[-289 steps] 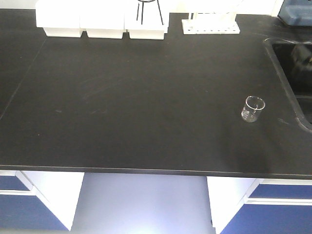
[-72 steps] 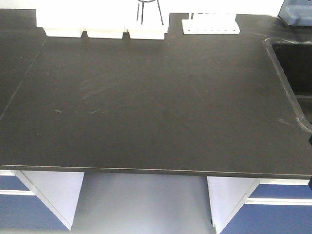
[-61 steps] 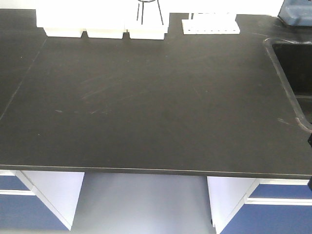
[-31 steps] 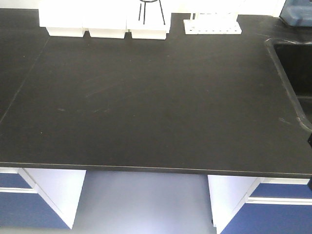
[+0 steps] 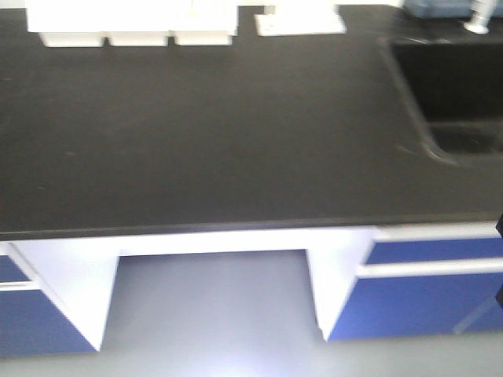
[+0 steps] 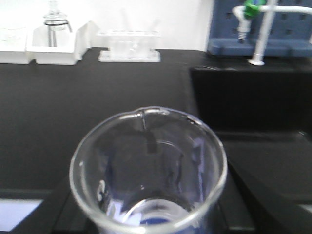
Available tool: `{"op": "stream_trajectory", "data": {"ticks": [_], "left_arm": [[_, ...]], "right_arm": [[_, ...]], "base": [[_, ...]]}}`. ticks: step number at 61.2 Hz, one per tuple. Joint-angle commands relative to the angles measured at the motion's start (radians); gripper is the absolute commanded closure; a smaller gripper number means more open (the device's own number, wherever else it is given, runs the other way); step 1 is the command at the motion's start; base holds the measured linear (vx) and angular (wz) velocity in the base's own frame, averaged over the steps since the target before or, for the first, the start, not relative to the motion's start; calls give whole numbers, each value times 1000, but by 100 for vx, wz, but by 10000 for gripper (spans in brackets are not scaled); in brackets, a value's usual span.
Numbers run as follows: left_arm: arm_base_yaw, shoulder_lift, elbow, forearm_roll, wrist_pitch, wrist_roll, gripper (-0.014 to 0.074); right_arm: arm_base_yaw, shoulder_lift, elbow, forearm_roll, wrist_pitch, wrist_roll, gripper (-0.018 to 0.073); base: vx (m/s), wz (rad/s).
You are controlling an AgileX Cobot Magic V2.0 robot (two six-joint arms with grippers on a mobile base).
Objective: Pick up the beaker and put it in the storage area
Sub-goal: 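Drive the base to the other bench holding the beaker in the right gripper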
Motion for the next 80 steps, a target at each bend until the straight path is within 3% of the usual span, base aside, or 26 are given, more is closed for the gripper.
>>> {"op": "stream_trajectory", "data": {"ticks": [1,80], "left_arm": [[-6,-18,22,-5,-85,-6,605],[-9,-17,22,-5,-85,-6,605]], "right_arm": [[-2,7,-36,7,-77,-8,559],[-2,7,-33,4,-68,-8,559]], "base": [[-28,-52],[-29,-59]]}}
